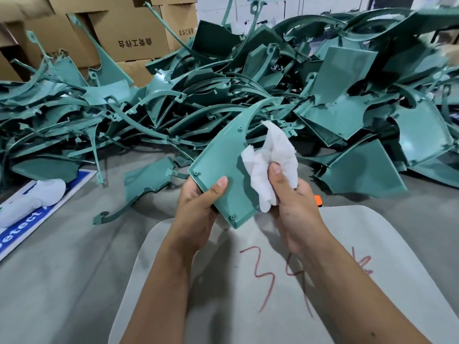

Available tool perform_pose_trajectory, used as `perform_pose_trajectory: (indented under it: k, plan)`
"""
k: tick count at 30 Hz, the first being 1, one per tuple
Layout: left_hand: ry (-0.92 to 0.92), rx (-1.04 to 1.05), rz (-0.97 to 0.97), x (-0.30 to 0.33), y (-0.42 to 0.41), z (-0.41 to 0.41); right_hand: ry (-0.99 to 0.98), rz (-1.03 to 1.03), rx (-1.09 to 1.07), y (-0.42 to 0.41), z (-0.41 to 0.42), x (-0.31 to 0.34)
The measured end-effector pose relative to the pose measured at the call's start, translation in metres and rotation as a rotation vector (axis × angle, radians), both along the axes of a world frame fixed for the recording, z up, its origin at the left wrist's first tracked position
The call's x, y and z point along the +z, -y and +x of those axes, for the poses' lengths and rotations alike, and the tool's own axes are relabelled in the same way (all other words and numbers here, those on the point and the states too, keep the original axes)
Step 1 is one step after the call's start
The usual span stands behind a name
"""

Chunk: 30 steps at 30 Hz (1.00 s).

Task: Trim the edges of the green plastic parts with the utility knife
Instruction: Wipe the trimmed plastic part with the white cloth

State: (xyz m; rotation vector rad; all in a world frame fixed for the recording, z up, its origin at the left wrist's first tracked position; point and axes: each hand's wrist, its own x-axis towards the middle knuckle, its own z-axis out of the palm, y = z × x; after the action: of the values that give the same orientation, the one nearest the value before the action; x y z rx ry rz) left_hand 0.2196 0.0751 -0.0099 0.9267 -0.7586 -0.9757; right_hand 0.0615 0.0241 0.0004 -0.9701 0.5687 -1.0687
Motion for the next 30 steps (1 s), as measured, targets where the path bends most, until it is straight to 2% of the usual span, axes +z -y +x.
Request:
perform_pose_trajectory:
  k: [5,8,11,16,20,24,27,30]
  plan:
    - [0.08,-0.094,0.043,-0.005,-0.009,0.018,0.108,0.233,0.018,0.008,-0.002,0.013]
    - [0.117,-0.122,0.042,-0.01,-0.009,0.009,0.107,0.215,-0.01,0.017,-0.01,0.016]
    - [0.129,0.052,0.008,-0.011,-0.004,0.0,0.046,0.159,0.047,0.011,-0.009,0.012]
    - [0.154,0.259,-0.066,-0.015,0.003,-0.015,0.149,0.159,0.062,0.009,-0.005,0.008]
    - [0.065,0.374,-0.029,-0.016,0.009,-0.02,-0.062,0.099,-0.014,0.007,0.001,0.002]
    - [0.049,0.254,-0.035,-0.015,0.007,-0.01,-0.145,-0.019,-0.019,0.007,-0.005,0.0]
    - [0.149,0.097,-0.035,-0.013,0.005,-0.004,-0.027,0.036,-0.001,0.008,-0.01,0.004]
    - [0.167,0.018,-0.039,-0.014,0.003,-0.005,0.069,0.081,0.004,0.014,-0.012,0.004]
